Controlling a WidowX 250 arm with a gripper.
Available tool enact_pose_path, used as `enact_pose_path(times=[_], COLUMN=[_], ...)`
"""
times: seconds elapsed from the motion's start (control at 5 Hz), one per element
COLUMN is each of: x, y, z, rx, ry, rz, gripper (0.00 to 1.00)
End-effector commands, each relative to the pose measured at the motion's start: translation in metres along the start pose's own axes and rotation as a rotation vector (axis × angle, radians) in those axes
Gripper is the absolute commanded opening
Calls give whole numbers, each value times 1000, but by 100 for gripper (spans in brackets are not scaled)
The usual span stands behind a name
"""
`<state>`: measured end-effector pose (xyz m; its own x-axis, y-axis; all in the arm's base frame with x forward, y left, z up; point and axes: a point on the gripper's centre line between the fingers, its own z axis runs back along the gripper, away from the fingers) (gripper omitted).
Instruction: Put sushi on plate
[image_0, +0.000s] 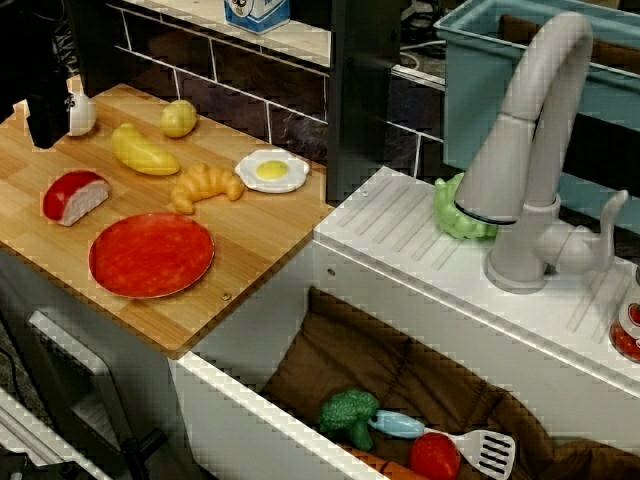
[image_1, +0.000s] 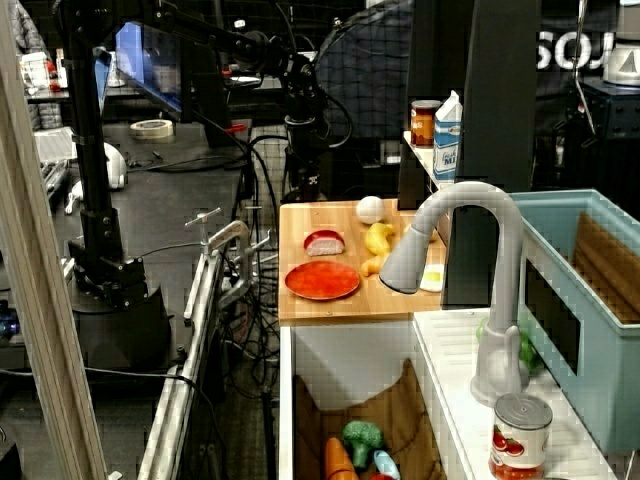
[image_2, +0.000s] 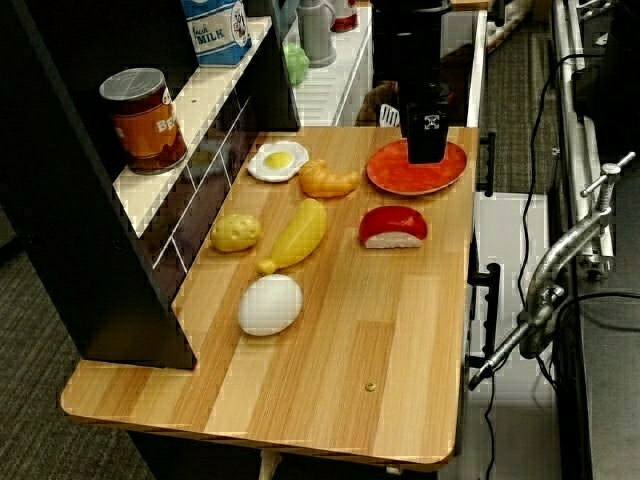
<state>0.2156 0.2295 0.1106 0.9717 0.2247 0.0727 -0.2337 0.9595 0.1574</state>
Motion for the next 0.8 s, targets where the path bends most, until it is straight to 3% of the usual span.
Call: enact_pose_path(times=[0.0, 0.6], x=[0, 9], y=[0, -2], z=[0, -52], rx=[0, 42], ry=[0, -26], rz=[0, 42], gripper=[100, 100])
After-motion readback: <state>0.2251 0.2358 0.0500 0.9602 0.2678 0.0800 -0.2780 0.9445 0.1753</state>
